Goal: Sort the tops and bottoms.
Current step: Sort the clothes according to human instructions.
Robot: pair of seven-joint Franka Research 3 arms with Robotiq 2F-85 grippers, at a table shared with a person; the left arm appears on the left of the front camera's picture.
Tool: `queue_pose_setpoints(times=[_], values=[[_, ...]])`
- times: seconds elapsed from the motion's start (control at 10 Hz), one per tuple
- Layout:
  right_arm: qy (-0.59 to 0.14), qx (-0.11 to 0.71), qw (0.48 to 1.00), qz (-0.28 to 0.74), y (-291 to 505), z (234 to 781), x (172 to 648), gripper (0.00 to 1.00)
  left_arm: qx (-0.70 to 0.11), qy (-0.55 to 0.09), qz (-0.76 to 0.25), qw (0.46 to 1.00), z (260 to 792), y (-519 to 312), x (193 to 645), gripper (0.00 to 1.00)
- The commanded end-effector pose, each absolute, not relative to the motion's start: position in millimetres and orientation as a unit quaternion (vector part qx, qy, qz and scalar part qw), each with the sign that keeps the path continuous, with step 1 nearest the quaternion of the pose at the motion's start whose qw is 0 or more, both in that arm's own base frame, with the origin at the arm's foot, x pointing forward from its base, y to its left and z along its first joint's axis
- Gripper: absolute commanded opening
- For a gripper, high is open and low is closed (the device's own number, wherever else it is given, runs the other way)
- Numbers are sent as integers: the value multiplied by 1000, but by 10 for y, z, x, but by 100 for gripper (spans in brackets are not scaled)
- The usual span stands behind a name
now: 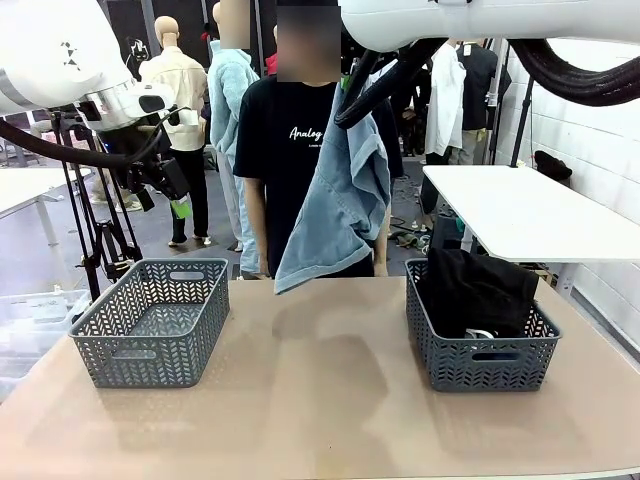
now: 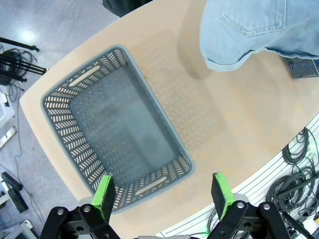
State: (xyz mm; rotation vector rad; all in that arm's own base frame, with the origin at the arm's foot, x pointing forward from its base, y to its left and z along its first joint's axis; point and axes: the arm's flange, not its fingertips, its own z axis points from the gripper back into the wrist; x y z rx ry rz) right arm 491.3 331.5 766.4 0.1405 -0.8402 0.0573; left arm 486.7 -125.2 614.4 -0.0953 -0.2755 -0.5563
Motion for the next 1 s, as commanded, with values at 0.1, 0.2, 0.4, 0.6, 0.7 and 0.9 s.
queue_pose_setpoints(times=[0.1,0.2,0.4,0.6,0.7,0.9], values=[[-412,70,908,28,3310,7704,4902,0,-47,-140,-272,951,6158,-1241,4865,100],[-412,70,908,28,3310,7704,4902,0,-47,-140,-272,951,6158,-1241,4865,100],[-412,70,908,28,3310,7704,4902,0,-47,-140,-272,951,6158,-1241,4865,100],[-412,70,908,28,3310,7704,4902,0,-47,-140,-272,951,6158,-1241,4865,100],[-412,70,908,28,3310,7704,4902,0,-47,-140,-272,951,6158,-1241,4865,100],[-412,70,908,28,3310,7704,4902,0,-47,-140,-272,951,6158,-1241,4865,100]])
